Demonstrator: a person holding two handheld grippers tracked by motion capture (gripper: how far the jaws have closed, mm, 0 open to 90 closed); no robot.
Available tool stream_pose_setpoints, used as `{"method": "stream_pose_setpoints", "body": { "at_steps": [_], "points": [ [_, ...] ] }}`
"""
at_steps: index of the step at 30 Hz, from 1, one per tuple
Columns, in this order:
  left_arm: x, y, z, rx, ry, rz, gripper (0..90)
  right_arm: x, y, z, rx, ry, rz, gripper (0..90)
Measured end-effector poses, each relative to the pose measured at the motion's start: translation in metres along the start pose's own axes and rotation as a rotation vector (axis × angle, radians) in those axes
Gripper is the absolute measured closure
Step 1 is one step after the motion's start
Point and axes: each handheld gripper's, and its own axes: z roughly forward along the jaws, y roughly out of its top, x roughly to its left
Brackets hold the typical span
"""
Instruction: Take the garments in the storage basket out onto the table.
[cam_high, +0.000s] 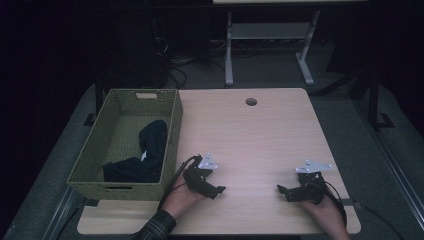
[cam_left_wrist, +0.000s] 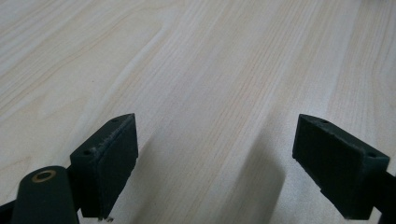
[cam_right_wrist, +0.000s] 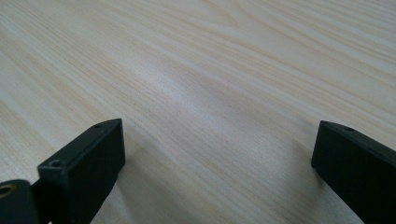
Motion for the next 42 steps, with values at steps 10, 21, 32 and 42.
{"method": "stream_pose_setpoints", "body": {
  "at_steps": [10, 21, 32, 42],
  "points": [
    [0.0, 0.003, -0.003, 0.0, 0.0, -0.003, 14.0, 0.0, 0.0, 0.0, 0.0, 0.0, 0.0, 2.4],
    [0.0, 0.006, -0.006, 0.005, 0.002, 0.002, 14.2, 0.0, 0.0, 0.0, 0.0, 0.0, 0.0, 2.4],
    [0.0, 0.009, -0.01, 0.006, 0.006, 0.002, 14.3, 0.0, 0.0, 0.0, 0.0, 0.0, 0.0, 2.4],
    [-0.001, 0.012, -0.014, 0.012, -0.001, 0.006, 14.3, 0.0, 0.0, 0.0, -0.001, 0.0, 0.0, 2.4]
  ]
}}
